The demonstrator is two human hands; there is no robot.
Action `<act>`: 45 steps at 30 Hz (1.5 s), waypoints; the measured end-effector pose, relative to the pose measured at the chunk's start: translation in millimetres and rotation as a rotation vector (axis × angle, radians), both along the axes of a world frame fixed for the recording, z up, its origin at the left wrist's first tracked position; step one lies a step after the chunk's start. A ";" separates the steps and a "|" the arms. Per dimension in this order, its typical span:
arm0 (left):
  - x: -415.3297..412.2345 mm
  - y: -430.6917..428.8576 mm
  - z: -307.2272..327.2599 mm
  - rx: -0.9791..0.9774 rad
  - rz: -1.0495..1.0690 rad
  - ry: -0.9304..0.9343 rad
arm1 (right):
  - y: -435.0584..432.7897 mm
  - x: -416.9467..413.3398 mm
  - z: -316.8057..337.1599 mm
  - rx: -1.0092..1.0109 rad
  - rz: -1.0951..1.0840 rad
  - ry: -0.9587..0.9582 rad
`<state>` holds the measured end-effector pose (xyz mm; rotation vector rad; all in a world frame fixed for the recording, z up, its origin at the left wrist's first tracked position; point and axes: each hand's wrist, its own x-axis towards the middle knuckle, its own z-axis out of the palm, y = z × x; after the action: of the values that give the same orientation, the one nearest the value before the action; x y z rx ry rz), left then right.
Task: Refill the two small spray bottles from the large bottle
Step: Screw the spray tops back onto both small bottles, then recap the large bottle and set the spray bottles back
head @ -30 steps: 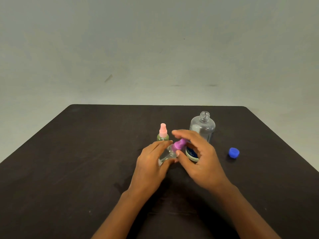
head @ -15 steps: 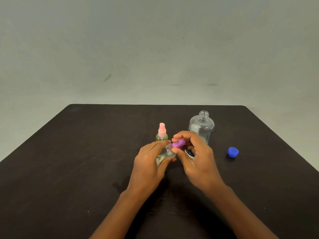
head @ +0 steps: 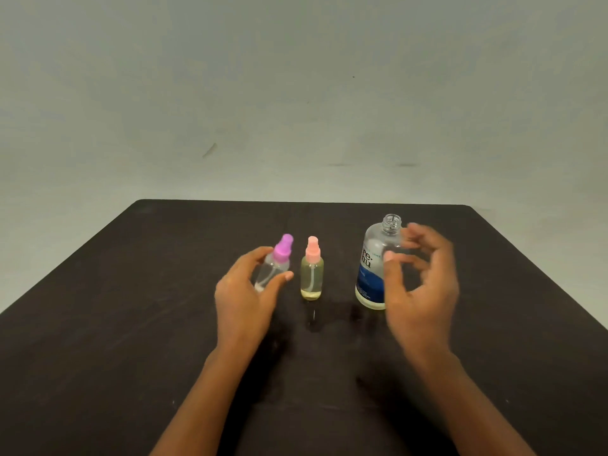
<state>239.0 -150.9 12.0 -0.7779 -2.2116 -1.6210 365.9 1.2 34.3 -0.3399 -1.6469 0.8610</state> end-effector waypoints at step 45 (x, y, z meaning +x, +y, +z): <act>53.2 117.7 33.1 -0.133 -0.379 -0.049 | 47.3 -17.7 33.0 -0.141 0.145 -0.233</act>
<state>292.2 -33.2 45.1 -1.2721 -2.3315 -1.6795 348.2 48.5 67.3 -0.4360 -1.8471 1.0832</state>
